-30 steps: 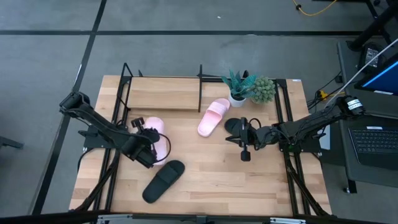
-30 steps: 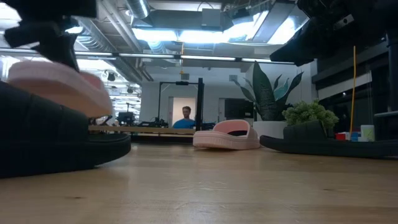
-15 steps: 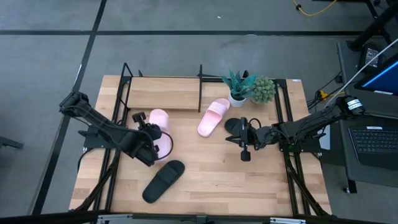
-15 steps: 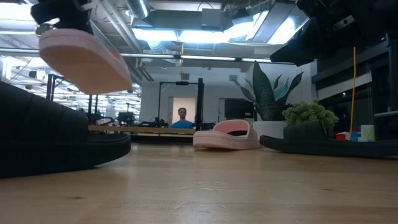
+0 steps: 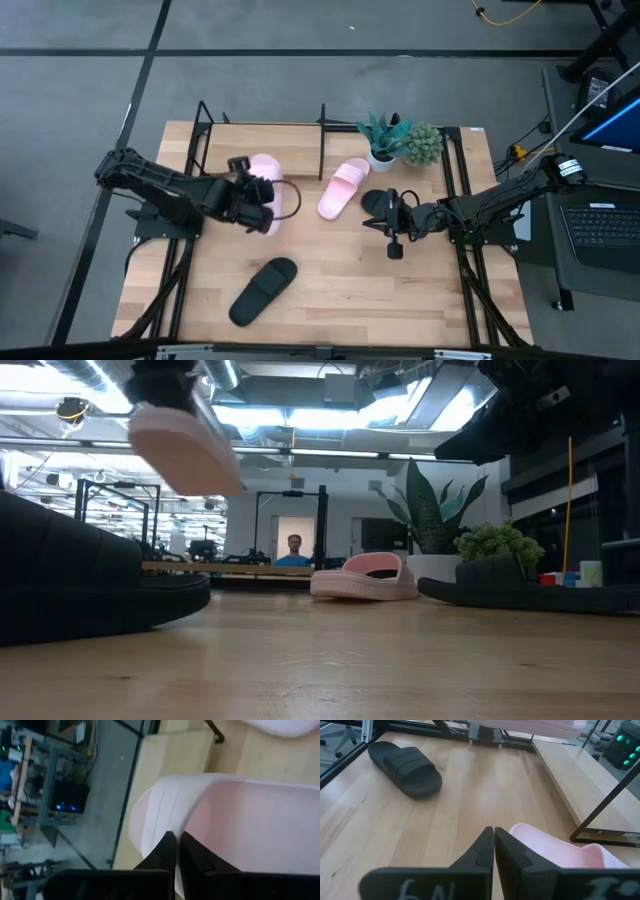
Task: Pick and place slides into the shelf
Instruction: Put the left pink slide on the shelf
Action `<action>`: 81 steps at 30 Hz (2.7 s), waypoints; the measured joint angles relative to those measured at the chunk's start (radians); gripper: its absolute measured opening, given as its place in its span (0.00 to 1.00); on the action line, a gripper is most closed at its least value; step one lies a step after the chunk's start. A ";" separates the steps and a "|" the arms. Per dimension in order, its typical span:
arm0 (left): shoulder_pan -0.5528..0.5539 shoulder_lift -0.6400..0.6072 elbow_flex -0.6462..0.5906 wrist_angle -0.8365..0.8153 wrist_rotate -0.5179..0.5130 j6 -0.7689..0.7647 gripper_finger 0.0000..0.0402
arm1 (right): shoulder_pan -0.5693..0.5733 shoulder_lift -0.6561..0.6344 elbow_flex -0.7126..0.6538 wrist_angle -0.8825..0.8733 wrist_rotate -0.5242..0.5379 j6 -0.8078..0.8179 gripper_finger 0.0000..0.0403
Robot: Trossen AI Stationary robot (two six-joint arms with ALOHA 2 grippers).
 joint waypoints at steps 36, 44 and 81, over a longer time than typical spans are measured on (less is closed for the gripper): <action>0.597 0.255 0.007 0.789 0.259 0.903 0.00 | -0.001 0.000 0.000 -0.001 0.000 -0.003 0.04; 0.657 0.288 0.006 0.810 0.318 0.906 0.00 | -0.001 0.000 0.000 -0.004 0.000 -0.003 0.04; 0.701 0.376 0.006 0.942 0.415 0.904 0.00 | -0.001 0.000 0.000 -0.005 0.001 0.000 0.04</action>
